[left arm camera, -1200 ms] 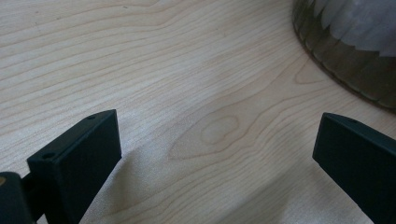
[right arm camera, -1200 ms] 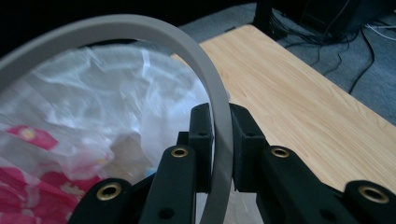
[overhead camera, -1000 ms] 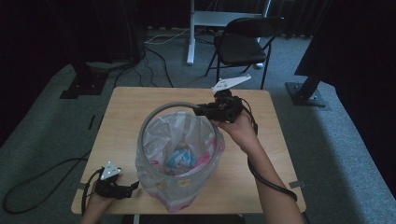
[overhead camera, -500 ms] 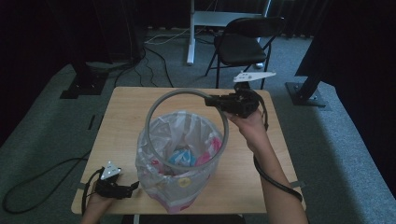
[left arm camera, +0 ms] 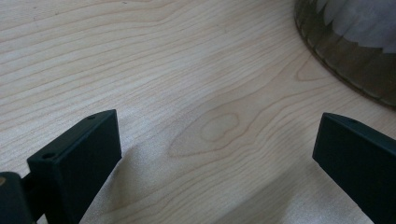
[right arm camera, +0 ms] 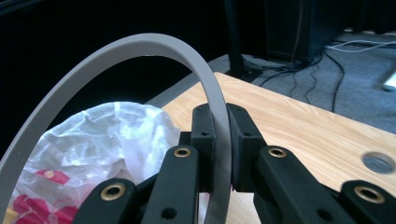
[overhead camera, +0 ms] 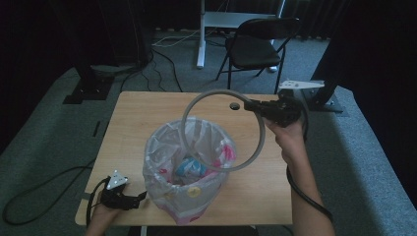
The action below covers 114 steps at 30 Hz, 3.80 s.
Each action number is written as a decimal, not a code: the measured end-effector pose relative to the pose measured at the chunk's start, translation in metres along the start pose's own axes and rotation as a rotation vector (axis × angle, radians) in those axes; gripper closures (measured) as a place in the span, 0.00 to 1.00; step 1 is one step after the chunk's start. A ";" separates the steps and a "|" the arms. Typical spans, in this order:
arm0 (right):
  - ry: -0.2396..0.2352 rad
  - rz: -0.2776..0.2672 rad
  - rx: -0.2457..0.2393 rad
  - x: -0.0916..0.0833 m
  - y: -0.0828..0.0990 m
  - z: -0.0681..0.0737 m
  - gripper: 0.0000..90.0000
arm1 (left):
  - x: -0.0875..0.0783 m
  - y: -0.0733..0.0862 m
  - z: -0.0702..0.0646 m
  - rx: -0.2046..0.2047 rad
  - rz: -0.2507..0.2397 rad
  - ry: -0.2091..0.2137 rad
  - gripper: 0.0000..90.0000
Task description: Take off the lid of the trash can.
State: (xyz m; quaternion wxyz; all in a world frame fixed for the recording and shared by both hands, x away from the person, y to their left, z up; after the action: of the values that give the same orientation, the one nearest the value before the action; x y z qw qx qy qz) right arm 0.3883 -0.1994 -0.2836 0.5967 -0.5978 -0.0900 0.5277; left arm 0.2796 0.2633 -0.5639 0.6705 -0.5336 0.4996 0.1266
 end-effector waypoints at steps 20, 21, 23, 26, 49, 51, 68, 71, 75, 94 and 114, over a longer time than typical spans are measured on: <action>0.128 -0.049 0.119 -0.062 0.048 -0.052 0.92 | 0.001 0.000 0.000 0.001 0.004 -0.003 0.01; 0.130 -0.053 0.127 -0.064 0.051 -0.054 0.92 | 0.001 0.000 0.000 0.002 0.004 -0.003 0.01; 0.142 -0.058 0.139 -0.068 0.056 -0.058 0.92 | 0.001 0.000 0.000 0.000 0.003 -0.005 0.01; 0.155 -0.053 0.158 -0.070 0.065 -0.065 0.92 | 0.001 0.000 0.000 0.001 0.004 -0.005 0.01; 0.192 0.037 0.315 -0.041 0.151 -0.120 0.92 | 0.001 0.000 0.000 -0.002 0.006 -0.006 0.01; 0.190 0.047 0.329 -0.035 0.160 -0.125 0.92 | 0.001 0.000 0.000 -0.003 0.006 -0.007 0.01; 0.217 0.140 0.399 0.005 0.211 -0.150 0.91 | 0.001 0.000 0.000 -0.002 0.005 -0.009 0.01; 0.224 0.155 0.403 0.011 0.218 -0.153 0.91 | 0.001 0.000 0.000 -0.003 0.006 -0.009 0.01; 0.235 0.164 0.411 0.017 0.225 -0.157 0.91 | 0.001 0.000 0.000 -0.003 0.006 -0.007 0.01; 0.307 0.251 0.399 0.039 0.240 -0.166 0.91 | 0.001 0.000 0.000 -0.007 0.003 -0.005 0.01; 0.327 0.265 0.425 0.031 0.248 -0.171 0.64 | -0.001 0.000 -0.001 -0.004 0.000 -0.006 0.01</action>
State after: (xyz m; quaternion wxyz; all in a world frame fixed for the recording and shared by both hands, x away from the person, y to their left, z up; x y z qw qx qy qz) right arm 0.3986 -0.3501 -0.5462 0.6411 -0.5429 0.1986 0.5047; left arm 0.2785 0.2630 -0.5636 0.6711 -0.5346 0.4972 0.1291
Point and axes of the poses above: each handheld gripper's, and its own axes: x roughly forward along the jaws, y roughly out of its underside, z roughly to its left, the point moved 3 cm from there along x, roughly forward along the jaws, and after that the axes turned 11 degrees about z, right-handed, at the moved point
